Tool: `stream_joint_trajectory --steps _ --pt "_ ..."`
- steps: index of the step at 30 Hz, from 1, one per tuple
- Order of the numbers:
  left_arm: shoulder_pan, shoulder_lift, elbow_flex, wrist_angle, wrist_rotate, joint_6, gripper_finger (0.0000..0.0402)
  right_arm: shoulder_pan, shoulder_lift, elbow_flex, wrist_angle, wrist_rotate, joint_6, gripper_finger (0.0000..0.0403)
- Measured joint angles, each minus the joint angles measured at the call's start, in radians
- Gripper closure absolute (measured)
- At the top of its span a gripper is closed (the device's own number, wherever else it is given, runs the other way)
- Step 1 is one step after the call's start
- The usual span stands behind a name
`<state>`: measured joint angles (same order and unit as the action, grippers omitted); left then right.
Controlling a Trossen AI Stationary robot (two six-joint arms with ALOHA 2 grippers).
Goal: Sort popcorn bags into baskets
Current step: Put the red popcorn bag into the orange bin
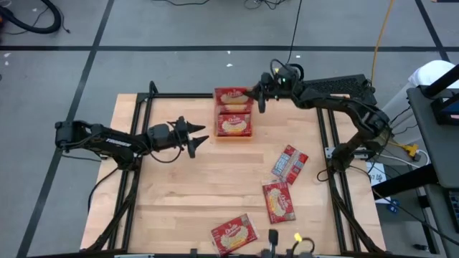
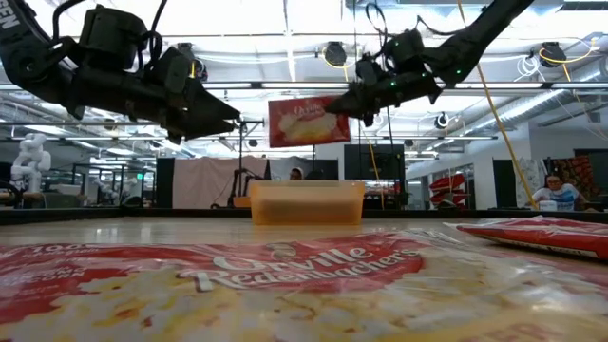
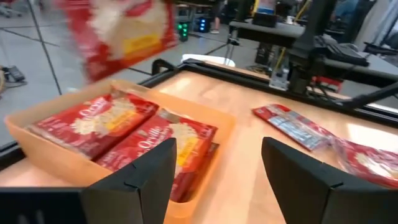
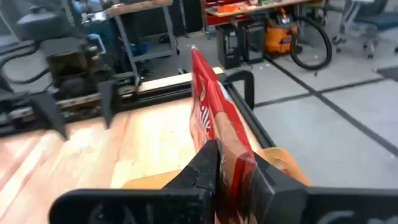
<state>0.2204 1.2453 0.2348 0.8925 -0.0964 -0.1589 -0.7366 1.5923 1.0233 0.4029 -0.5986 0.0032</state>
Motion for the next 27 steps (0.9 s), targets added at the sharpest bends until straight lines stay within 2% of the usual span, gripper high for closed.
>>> stream_joint_trajectory --steps 7,12,27 --pt "-0.048 0.000 0.000 0.006 -0.002 0.000 0.0160 -0.088 0.132 0.080 -0.013 -0.086 0.083 0.0389" --pt "-0.069 0.000 0.000 0.008 -0.007 0.017 0.0160 -0.096 0.204 0.088 0.041 -0.091 0.085 0.0389" --pt "-0.077 0.000 0.000 0.027 -0.008 0.026 0.0160 -0.098 0.223 0.089 0.019 -0.088 0.063 0.0389"
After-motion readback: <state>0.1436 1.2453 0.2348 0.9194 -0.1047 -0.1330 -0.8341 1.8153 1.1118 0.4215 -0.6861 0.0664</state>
